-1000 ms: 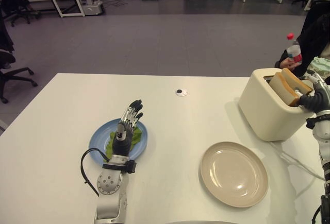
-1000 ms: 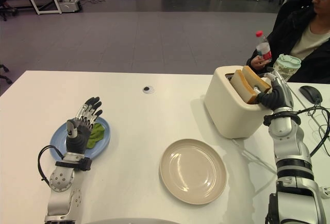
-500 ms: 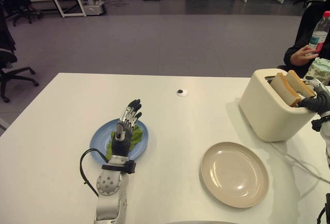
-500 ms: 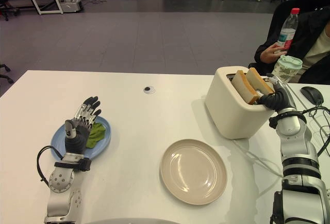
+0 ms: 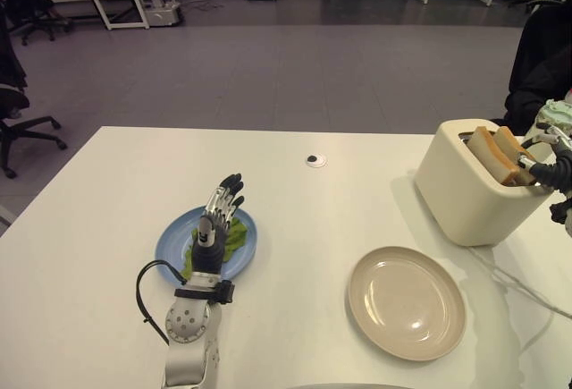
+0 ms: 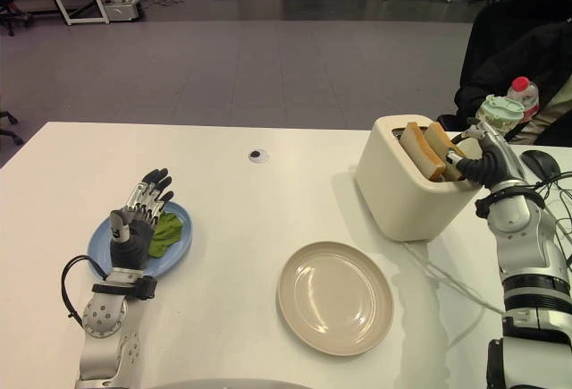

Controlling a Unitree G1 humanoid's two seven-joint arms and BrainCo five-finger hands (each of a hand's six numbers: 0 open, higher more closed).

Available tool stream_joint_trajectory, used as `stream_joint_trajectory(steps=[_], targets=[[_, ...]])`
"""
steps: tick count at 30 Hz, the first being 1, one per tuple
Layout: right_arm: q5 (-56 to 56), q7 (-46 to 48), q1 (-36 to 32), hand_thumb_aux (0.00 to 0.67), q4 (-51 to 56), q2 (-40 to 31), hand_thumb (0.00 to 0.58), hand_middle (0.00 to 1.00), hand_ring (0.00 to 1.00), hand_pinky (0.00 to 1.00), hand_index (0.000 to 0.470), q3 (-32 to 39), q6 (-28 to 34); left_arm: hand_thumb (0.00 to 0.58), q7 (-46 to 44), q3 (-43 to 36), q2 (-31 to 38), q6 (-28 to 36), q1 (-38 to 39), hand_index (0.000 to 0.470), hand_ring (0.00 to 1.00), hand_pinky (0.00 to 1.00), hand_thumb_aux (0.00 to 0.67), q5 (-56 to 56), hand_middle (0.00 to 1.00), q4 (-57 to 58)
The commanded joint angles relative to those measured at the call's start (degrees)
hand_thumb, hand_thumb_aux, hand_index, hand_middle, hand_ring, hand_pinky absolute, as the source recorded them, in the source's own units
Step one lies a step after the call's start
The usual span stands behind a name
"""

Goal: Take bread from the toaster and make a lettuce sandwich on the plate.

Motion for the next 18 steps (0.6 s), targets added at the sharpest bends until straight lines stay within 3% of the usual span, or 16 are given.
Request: stream_joint_trajectory(steps=[1,2,3,4,7,11,12,14,16,18], targets=[[-1.9,0.1,0.6,0.670,4.2,-0.8,0.580,0.00,0.00,0.00,0.470,1.6,1.3,0.000,0.1,0.2,0.0,0.3,0.5,0.000,0.00,0.00,0.000,-0.2,0.00,-0.4],[-2.0,-0.1,0.3,0.589,4.8,-0.9,0.571,0.00,0.00,0.00,0.413,1.8,1.2,0.000,0.1,0.2,0.0,0.3,0.5,0.000,0.00,0.00,0.000,-0.3,0.00,-0.4],[-2.1,-0.3,0.0,0.460,5.3,-1.0,0.523,0.00,0.00,0.00,0.323,2.1,1.1,0.000,0.1,0.3,0.0,0.3,0.6,0.000,0.00,0.00,0.000,-0.3,0.00,-0.4],[-2.2,-0.5,-0.2,0.391,5.6,-1.0,0.480,0.00,0.00,0.00,0.275,2.4,1.0,0.000,0.1,0.3,0.1,0.2,0.7,0.000,0.00,0.00,0.000,-0.4,0.00,-0.5],[-2.4,-0.7,-0.6,0.360,6.1,-0.9,0.456,0.00,0.00,0.00,0.253,2.9,0.8,0.000,0.0,0.5,0.2,0.2,1.0,0.000,0.00,0.00,0.000,-0.6,0.00,-0.7],[-2.0,-0.3,-0.5,0.376,6.1,-0.8,0.468,0.00,0.00,0.00,0.264,3.4,0.7,0.000,-0.1,0.7,0.4,0.4,1.2,0.000,0.00,0.00,0.000,-0.8,0.00,-1.0],[-2.0,-0.2,-0.5,0.405,6.1,-0.8,0.489,0.00,0.00,0.00,0.284,3.5,0.7,0.000,-0.1,0.7,0.4,0.4,1.2,0.000,0.00,0.00,0.000,-0.8,0.00,-1.0],[-2.0,-0.1,-0.5,0.604,6.0,-0.8,0.574,0.00,0.00,0.00,0.424,3.5,0.7,0.000,-0.1,0.6,0.4,0.4,1.2,0.000,0.00,0.00,0.000,-0.8,0.00,-1.1],[-2.0,0.0,-0.4,0.670,5.9,-0.8,0.580,0.00,0.00,0.00,0.470,3.6,0.6,0.000,-0.2,0.6,0.4,0.5,1.2,0.000,0.00,0.00,0.000,-0.7,0.00,-1.1],[-2.0,0.2,-0.2,0.670,5.5,-0.8,0.580,0.00,0.00,0.00,0.470,3.7,0.6,0.000,-0.2,0.6,0.4,0.5,1.2,0.000,0.00,0.00,0.000,-0.7,0.00,-1.1]])
